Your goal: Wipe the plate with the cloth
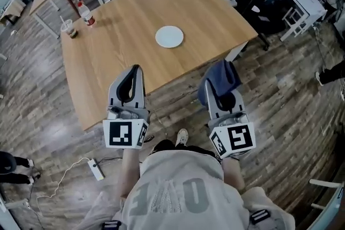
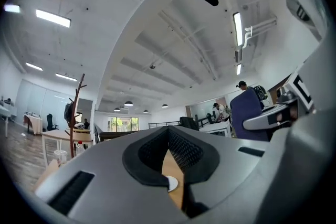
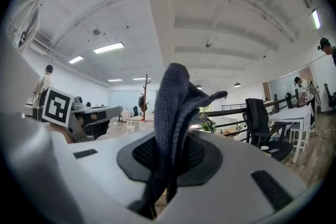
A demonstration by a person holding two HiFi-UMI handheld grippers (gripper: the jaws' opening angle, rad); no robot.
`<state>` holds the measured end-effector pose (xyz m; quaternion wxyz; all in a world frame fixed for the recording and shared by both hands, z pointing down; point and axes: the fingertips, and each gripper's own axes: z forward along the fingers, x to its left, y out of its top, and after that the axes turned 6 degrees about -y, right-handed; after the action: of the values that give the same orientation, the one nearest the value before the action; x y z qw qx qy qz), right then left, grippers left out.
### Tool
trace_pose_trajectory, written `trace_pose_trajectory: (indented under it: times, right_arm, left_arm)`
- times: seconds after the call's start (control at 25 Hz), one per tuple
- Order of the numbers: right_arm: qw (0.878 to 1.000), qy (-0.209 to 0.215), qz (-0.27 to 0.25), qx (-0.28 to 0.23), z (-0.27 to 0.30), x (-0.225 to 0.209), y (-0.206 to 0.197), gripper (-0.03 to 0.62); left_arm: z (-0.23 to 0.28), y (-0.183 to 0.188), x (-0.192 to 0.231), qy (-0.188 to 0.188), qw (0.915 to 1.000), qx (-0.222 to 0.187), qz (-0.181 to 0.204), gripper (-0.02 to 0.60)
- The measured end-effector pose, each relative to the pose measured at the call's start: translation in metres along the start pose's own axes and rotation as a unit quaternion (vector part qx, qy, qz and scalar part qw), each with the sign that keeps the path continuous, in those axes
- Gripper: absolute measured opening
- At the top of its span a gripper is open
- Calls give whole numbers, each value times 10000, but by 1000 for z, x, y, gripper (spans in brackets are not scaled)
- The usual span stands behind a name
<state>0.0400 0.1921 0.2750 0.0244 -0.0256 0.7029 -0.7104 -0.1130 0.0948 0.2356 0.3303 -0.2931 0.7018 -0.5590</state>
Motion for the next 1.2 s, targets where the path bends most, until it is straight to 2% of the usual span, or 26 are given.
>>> trace_pose_trajectory:
  times: [0.12,0.32,0.48,0.64,0.72,0.84,1.0,1.08,1.2]
  right_arm:
    - [9998,150,53,69,29,-21,-3,52]
    - [9982,601,-49,8,67,-29,-2,52]
    - [9982,520,-105,270,105,-55,-20,52]
    - [9981,486,-74,380,150,-80,-28,52]
    - [9975,575,64,397,178,-87,-25,52]
    - [9958,773,393,301,221,-97,-12,52]
    - [9953,900,150,309,280,-101,-10,52]
    - [9940,1012,199,352,303,-99,-13,52]
    - [9928,1075,173,498,324,-102,-21,52]
  left_arm:
    - [29,-10,0,65,9998,201,-9,8]
    - [76,-37,20,221,9986,462,-154,8]
    - [121,-60,31,205,9977,639,-120,8]
    - [164,-88,47,154,9964,780,-296,8]
    - [183,-105,65,235,9946,938,-387,8]
    - [210,-126,93,425,9901,1117,-736,8]
    - [238,-140,122,481,9890,1186,-735,8]
    - [250,-148,136,496,9883,1205,-790,8]
    - [265,-168,141,401,9830,1380,-1143,8]
